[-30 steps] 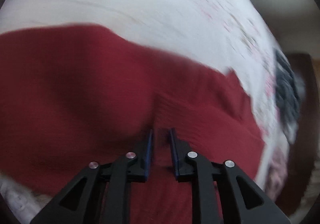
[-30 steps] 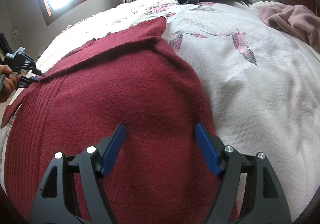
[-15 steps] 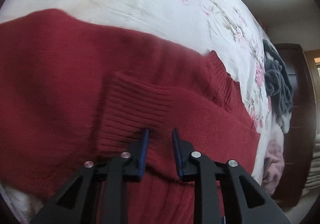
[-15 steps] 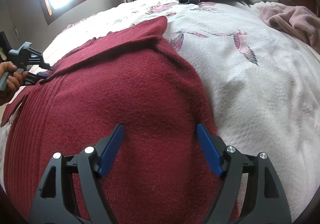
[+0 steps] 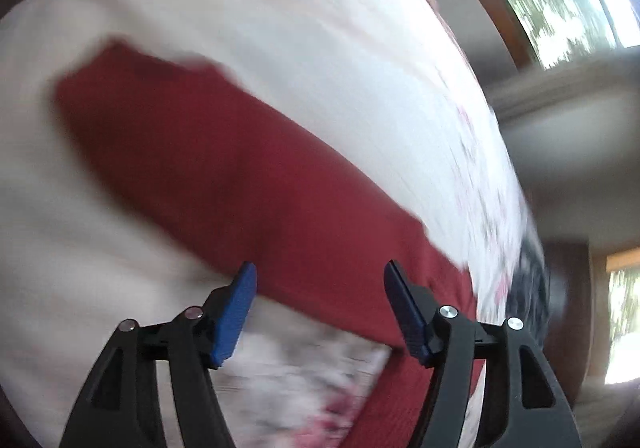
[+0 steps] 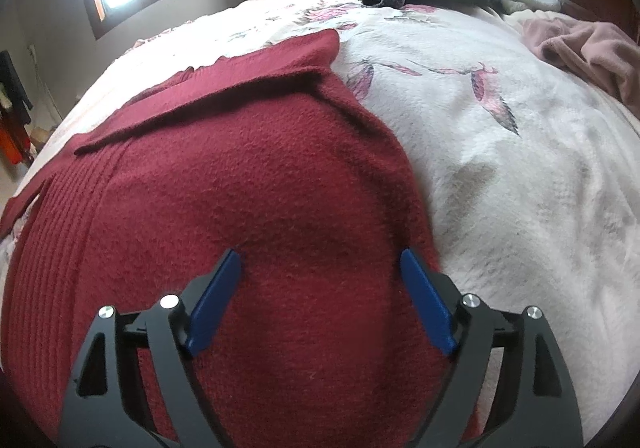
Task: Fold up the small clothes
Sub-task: 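Open the right gripper to release the sleeve on the sweater, then grasp the other sleeve cuff with the left gripper and fold it across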
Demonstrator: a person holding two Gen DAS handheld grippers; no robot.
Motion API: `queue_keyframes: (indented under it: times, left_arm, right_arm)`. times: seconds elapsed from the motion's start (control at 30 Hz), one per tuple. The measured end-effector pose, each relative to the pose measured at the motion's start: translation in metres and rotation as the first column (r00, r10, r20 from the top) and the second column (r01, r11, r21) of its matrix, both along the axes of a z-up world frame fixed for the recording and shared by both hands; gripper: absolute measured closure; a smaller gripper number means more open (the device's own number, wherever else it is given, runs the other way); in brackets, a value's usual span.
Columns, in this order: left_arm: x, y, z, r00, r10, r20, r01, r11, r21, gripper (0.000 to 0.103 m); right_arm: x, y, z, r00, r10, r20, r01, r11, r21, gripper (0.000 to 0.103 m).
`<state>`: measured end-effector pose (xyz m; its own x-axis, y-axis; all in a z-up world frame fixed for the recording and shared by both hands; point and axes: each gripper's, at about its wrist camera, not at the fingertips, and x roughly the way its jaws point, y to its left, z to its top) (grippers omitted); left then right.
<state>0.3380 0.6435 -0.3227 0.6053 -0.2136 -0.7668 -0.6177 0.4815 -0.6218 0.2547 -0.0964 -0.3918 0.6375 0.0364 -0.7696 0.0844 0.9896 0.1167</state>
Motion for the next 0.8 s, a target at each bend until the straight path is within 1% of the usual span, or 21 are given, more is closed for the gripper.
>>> queue_keyframes:
  times: [0.07,0.13,0.17,0.27,0.37,0.47,0.53,0.57,0.6,0.63,0.67,0.7,0.8]
  left_arm:
    - [-0.030,0.040,-0.008,0.993,0.118,-0.003,-0.118,0.993,-0.027,0.036]
    - [-0.045,0.065,-0.017,0.980,0.201,-0.001,-0.200,0.978,-0.058,0.036]
    - [-0.048,0.073,-0.022,0.974,0.224,-0.001,-0.224,0.972,-0.073,0.036]
    - [-0.046,0.089,-0.037,0.965,0.261,-0.023,-0.262,0.962,-0.073,0.035]
    - [-0.038,0.102,-0.051,0.961,0.273,-0.034,-0.275,0.958,-0.081,0.035]
    - [-0.024,0.105,-0.057,0.963,0.270,-0.020,-0.271,0.959,-0.080,0.035]
    - [-0.017,0.107,-0.058,0.963,0.268,-0.013,-0.268,0.960,-0.086,0.037]
    - [-0.015,0.110,-0.058,0.964,0.267,-0.015,-0.268,0.960,-0.081,0.048]
    - [-0.023,0.125,-0.059,0.965,0.261,-0.020,-0.262,0.961,-0.085,0.062]
    - [-0.022,0.125,-0.059,0.965,0.259,-0.032,-0.261,0.961,-0.088,0.084]
    - [-0.023,0.127,-0.057,0.963,0.268,-0.032,-0.270,0.960,-0.078,0.091]
    - [-0.022,0.125,-0.051,0.960,0.278,-0.023,-0.279,0.958,-0.065,0.094]
    - [-0.032,0.120,-0.019,0.952,0.298,0.073,-0.294,0.954,-0.059,0.095]
  right_arm:
    - [0.001,0.003,0.000,1.000,-0.001,-0.010,0.001,1.000,-0.020,0.020]
    - [0.004,0.008,0.001,0.999,0.000,-0.040,-0.002,0.999,-0.053,0.020]
    - [0.006,0.010,0.002,0.999,0.000,-0.050,-0.003,0.998,-0.061,0.020]
    - [0.009,0.014,0.009,0.997,-0.006,-0.078,0.001,0.998,-0.061,0.020]
    - [0.005,0.017,0.019,0.997,-0.024,-0.073,0.023,1.000,-0.020,0.019]
    - [-0.001,0.027,0.029,0.998,-0.016,-0.068,0.016,1.000,-0.006,0.019]
    - [-0.006,0.036,0.032,0.997,-0.009,-0.082,0.010,1.000,0.008,0.019]
    - [-0.008,0.039,0.034,0.996,-0.008,-0.085,0.010,1.000,0.020,0.019]
    - [-0.012,0.044,0.036,0.996,-0.002,-0.088,0.006,0.999,0.036,0.019]
    - [-0.015,0.051,0.039,0.996,0.010,-0.088,-0.007,0.999,0.042,0.019]
    - [-0.016,0.056,0.041,0.996,0.020,-0.086,-0.016,0.999,0.041,0.019]
    - [-0.018,0.063,0.045,0.996,0.042,-0.082,-0.039,0.999,0.038,0.019]
    - [-0.020,0.077,0.051,0.992,0.096,-0.082,-0.095,0.995,0.015,0.019]
